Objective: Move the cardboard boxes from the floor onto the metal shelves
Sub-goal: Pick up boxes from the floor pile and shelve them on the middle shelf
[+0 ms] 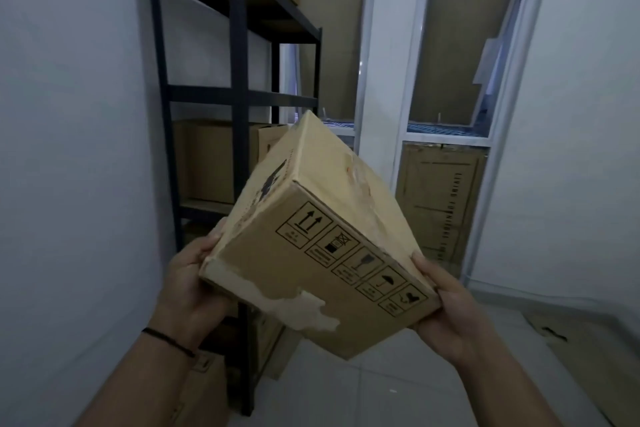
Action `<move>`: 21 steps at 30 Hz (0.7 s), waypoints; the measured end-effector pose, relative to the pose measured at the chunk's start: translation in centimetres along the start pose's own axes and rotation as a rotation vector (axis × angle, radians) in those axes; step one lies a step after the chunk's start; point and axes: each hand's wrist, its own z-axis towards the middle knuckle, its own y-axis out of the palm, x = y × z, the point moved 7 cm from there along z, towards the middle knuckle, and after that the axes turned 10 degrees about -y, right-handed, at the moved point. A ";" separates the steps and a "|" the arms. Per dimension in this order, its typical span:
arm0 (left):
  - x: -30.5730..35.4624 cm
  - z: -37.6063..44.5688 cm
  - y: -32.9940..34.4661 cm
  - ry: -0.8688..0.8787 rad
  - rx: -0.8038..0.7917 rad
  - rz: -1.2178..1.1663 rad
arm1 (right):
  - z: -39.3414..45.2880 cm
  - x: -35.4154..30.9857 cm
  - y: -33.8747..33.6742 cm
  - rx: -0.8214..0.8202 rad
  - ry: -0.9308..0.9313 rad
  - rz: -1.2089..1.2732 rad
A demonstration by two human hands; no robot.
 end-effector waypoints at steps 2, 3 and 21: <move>-0.5 1.3 1.7 0.020 0.051 0.232 | 0.0 -1.5 -2.3 0.022 -0.022 -0.027; -0.6 1.9 2.6 0.039 0.106 0.367 | -0.1 -2.1 -3.1 0.030 -0.029 -0.049; -8.7 14.5 14.1 -0.086 -0.064 0.742 | 5.5 -11.1 -12.9 0.079 -0.256 -0.162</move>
